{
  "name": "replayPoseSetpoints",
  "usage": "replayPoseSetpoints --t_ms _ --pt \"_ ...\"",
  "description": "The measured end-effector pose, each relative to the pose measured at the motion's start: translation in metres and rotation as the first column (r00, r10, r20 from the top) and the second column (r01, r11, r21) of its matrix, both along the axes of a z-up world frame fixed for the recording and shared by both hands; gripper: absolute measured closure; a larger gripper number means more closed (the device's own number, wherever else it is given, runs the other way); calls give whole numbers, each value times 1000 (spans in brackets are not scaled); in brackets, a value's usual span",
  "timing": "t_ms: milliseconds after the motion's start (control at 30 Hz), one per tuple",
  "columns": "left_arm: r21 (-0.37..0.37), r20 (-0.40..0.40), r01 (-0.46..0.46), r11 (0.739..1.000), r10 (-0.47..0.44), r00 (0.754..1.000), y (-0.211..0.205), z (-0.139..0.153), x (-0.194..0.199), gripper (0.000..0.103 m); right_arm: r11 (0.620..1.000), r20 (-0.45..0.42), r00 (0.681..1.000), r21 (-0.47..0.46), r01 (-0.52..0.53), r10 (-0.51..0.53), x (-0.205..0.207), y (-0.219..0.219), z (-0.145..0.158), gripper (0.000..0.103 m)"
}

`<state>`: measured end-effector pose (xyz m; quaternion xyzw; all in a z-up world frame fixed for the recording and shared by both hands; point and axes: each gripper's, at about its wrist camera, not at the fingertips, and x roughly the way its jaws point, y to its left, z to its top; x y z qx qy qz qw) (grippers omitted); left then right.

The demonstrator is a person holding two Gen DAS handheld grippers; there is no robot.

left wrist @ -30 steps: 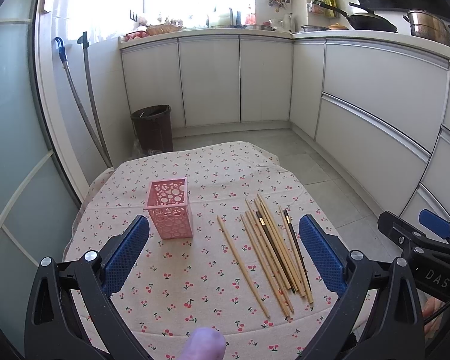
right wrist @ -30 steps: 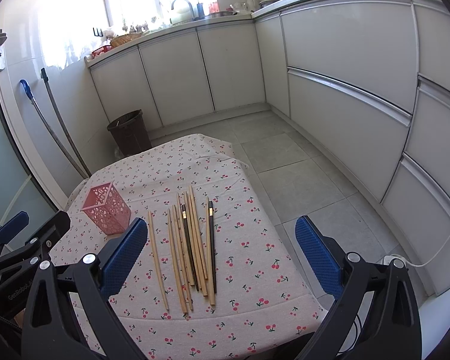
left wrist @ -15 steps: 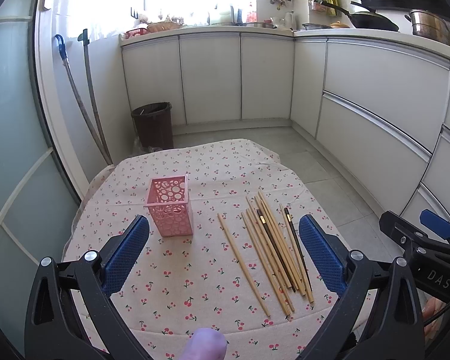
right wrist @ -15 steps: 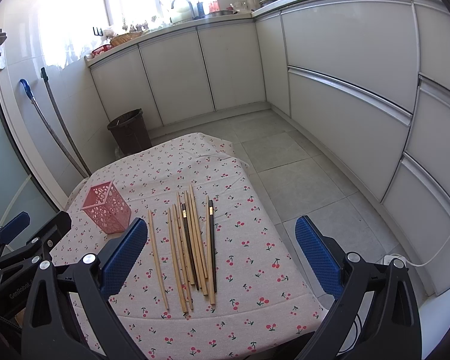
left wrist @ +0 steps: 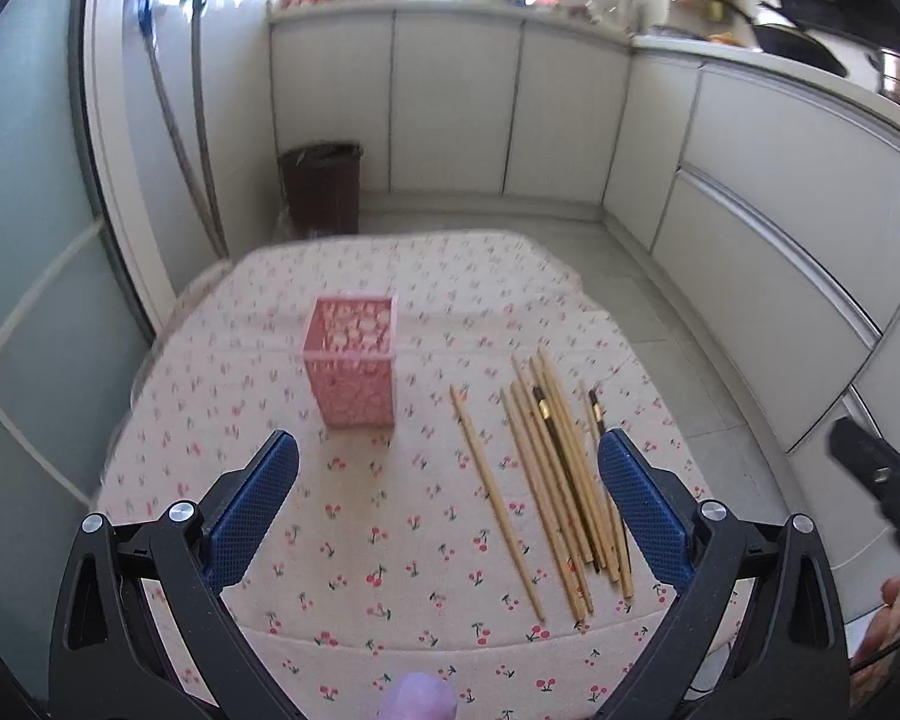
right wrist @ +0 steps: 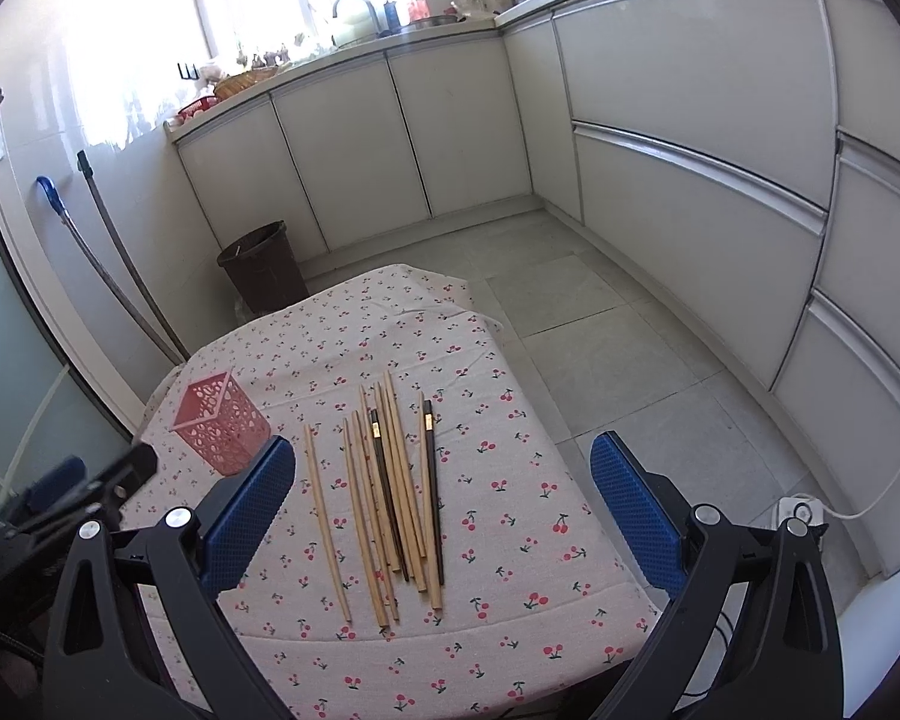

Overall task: Organize utensils
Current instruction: 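Lower the left gripper onto a plain wooden chopstick and close it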

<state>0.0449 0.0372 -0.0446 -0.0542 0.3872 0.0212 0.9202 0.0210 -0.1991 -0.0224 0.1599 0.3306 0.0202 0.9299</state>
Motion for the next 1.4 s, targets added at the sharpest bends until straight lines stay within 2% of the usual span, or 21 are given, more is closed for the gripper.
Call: replayPoseSetpoints --t_ms 33,100,200,267,333,400,467,500,567,600,633,700,800,900,967,1067,1100,1133,1267,1333,1400 --pt "-36 -90 -14 999 11 996 8 -15 12 7 999 -7 1000 40 -11 11 6 -4 6 7" --pt "-107 -276 -44 993 13 961 18 -51 33 7 991 -31 998 121 -47 51 20 -9 16 7" --pt "-252 -419 -76 965 -38 907 21 -90 47 7 961 -72 992 263 -83 106 52 -22 31 7" --pt "-258 -413 -80 963 -35 910 15 -99 50 7 925 -93 989 373 -76 119 74 -35 34 7" --pt "-206 -378 -65 976 -18 926 4 -97 59 7 885 -116 987 464 -45 111 91 -49 28 7" --pt "-140 -364 -102 985 45 930 -1 -98 70 7 867 -130 988 498 -5 80 101 -61 15 7" --pt "-95 -369 -188 978 141 919 0 -105 84 9 882 -149 988 470 38 37 102 -69 -1 7" --pt "-85 -378 -224 971 176 909 1 -111 91 14 887 -199 980 455 78 17 104 -73 -12 7" --pt "-93 -408 -264 960 205 890 3 -117 114 24 836 -261 964 539 105 48 110 -82 -26 7" --pt "-88 -419 -278 957 218 881 3 -123 120 30 803 -252 964 590 87 81 110 -85 -29 7" --pt "-74 -427 -292 954 234 873 1 -130 127 34 792 -248 965 605 80 92 111 -86 -30 7" --pt "-40 -433 -319 947 271 859 -2 -141 138 38 798 -232 969 598 75 83 109 -88 -24 7" --pt "22 -383 -336 941 319 867 -9 -142 151 38 792 -218 972 608 62 92 109 -91 -19 7" --pt "60 -381 -351 934 347 857 -12 -141 168 38 778 -225 967 627 51 118 112 -94 -22 7" --pt "60 -386 -334 941 330 862 -13 -139 183 46 782 -233 965 621 54 119 115 -98 -25 7" --pt "61 -407 -272 960 273 872 -17 -134 203 69 803 -259 961 591 75 101 122 -99 -32 7" --pt "53 -417 -233 971 234 878 -20 -132 208 86 807 -272 957 585 79 103 126 -99 -36 7" --pt "53 -427 -200 978 203 881 -25 -129 211 96 811 -289 951 578 85 107 131 -96 -42 7" --pt "6 -418 -111 994 104 903 -31 -116 195 96 861 -398 910 497 110 113 160 -79 -73 7" --pt "-30 -385 -70 997 53 921 -28 -107 173 96 905 -435 896 412 108 91 175 -66 -91 7" --pt "-56 -345 -23 998 2 938 -21 -91 159 96 926 -478 874 362 105 88 185 -53 -110 7"
